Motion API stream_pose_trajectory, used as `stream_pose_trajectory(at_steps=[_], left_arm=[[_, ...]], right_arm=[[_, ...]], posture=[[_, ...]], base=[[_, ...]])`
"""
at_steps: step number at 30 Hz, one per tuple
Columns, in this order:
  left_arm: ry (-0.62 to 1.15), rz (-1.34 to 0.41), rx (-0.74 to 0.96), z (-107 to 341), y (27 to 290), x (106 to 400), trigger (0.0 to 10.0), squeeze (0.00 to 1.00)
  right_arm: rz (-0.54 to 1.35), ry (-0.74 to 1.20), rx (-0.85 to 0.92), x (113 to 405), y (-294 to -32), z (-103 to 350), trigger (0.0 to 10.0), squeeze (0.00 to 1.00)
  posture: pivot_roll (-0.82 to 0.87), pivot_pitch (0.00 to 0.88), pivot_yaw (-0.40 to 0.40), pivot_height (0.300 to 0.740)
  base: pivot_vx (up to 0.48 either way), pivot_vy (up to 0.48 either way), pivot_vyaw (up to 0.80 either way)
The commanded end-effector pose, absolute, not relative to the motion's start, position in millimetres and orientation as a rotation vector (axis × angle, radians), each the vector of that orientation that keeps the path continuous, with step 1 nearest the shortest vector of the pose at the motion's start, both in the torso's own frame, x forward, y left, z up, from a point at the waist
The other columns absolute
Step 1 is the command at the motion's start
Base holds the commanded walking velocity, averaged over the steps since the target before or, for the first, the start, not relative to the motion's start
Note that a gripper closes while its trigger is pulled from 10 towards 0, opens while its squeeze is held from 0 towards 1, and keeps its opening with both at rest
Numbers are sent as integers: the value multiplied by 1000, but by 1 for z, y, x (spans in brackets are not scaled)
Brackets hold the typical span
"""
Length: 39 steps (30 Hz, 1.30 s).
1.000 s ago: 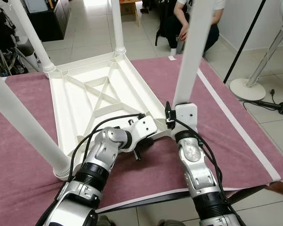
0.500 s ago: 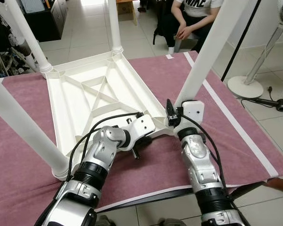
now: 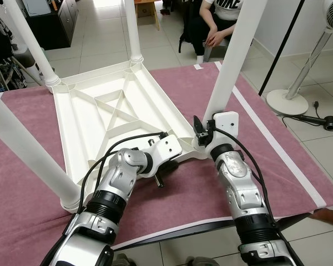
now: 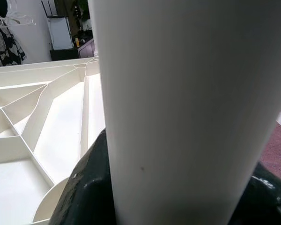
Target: Building children table
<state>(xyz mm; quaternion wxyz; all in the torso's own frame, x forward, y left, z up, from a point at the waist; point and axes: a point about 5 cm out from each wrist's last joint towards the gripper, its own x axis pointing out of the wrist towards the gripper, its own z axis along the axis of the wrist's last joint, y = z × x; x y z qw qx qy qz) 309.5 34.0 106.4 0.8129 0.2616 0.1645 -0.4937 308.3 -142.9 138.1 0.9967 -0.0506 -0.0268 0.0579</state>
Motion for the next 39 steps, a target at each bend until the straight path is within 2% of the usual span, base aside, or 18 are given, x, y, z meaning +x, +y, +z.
stream_pose_trajectory(at_steps=[1, 11, 13, 30, 32, 39], left_arm=[[307, -658, 640, 97, 54, 322, 10000, 0], [308, -654, 640, 97, 55, 323, 10000, 0], [308, -654, 638, 97, 54, 323, 10000, 0], [310, -652, 642, 97, 56, 323, 10000, 0], [307, -654, 644, 98, 55, 324, 10000, 0], [304, -654, 644, 99, 55, 324, 10000, 0]], right_arm=[[103, 186, -114, 299, -148, 92, 10000, 0], [117, 223, -123, 299, -150, 87, 10000, 0], [13, 195, -128, 300, -153, 88, 10000, 0], [-224, 157, -105, 292, -145, 78, 10000, 0], [-332, 211, -8, 291, -143, 72, 10000, 0], [-386, 200, 3, 293, -137, 75, 10000, 0]], posture=[[-25, 0, 115, 740], [-25, 0, 115, 740], [-25, 0, 114, 740], [-16, 0, 121, 740], [-15, 0, 122, 740], [-15, 0, 121, 740]], base=[[0, 0, 0], [0, 0, 0], [0, 0, 0], [0, 0, 0], [0, 0, 0], [0, 0, 0]])
